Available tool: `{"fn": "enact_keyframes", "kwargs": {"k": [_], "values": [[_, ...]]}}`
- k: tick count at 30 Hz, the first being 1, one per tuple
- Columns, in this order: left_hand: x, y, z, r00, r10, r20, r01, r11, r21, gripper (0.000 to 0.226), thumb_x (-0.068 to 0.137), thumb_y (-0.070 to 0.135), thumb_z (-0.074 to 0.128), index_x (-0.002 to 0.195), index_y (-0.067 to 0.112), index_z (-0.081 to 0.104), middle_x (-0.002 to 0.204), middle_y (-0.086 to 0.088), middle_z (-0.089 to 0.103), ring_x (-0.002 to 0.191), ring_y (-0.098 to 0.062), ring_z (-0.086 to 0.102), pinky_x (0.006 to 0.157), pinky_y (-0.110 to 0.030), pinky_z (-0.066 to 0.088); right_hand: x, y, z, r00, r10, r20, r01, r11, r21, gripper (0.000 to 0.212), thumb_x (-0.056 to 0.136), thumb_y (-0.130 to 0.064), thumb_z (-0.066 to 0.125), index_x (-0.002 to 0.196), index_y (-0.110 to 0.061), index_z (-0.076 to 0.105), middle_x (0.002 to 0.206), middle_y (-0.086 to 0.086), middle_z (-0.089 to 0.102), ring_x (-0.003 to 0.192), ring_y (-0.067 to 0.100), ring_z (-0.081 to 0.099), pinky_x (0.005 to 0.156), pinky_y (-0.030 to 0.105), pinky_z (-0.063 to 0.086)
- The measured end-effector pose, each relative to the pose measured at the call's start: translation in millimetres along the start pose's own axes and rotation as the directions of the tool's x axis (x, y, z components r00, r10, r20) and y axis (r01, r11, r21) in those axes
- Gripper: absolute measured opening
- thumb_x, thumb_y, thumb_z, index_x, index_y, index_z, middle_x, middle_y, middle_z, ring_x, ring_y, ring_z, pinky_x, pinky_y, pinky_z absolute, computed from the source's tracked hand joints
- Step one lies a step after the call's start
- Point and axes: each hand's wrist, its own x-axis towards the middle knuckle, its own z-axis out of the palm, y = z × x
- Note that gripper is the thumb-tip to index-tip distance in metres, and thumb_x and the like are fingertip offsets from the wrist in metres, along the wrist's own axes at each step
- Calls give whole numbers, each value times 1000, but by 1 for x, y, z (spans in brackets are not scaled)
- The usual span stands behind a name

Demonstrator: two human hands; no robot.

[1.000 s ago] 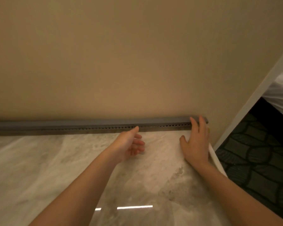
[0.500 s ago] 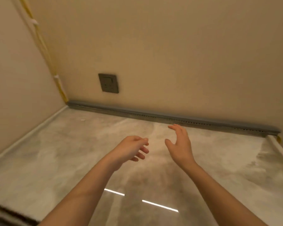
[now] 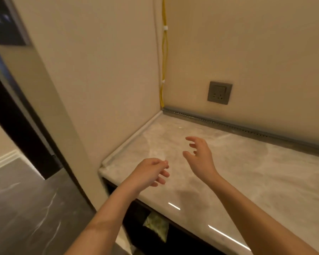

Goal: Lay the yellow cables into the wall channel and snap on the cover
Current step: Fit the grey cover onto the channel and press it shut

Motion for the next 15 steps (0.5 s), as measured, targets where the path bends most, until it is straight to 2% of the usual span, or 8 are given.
{"fn": "enact_keyframes", "kwargs": {"k": [6,8,10,13,15], "values": [[48,-12,-42,1000,-26,-9,27,998,51,27,94,37,47,99,16,63,91,1,67,70,-11,61,60,-20,45,55,7,53,998,20,54,-21,1000,10,40,87,-9,59,124,-20,50,131,2,45,105,8,48,86,25,43],[74,-10,-51,999,-38,-7,39,991,129,29,94,36,47,102,14,63,96,0,67,73,-12,61,64,-22,46,80,15,66,998,31,61,-32,999,15,40,87,-10,58,124,-20,50,131,2,46,106,11,50,87,27,45],[108,-5,-57,999,-12,-38,22,962,272,31,93,36,48,106,12,63,106,-5,66,85,-17,62,74,-26,47,109,24,76,997,38,72,-38,999,-4,40,87,-10,58,124,-19,50,130,3,47,109,14,51,91,31,46],[165,8,-65,997,58,-44,-21,808,589,43,94,37,47,127,11,54,130,-9,56,116,-23,54,95,-29,42,159,43,87,997,47,59,-43,997,-68,41,85,-9,59,124,-17,51,129,5,50,112,18,51,93,35,44],[199,15,-67,994,103,-22,-55,683,728,50,95,38,44,137,10,43,139,-11,47,125,-26,45,102,-34,38,187,57,90,998,33,55,-24,986,-165,41,84,-10,59,124,-15,52,129,6,52,115,21,50,94,37,43]]}}
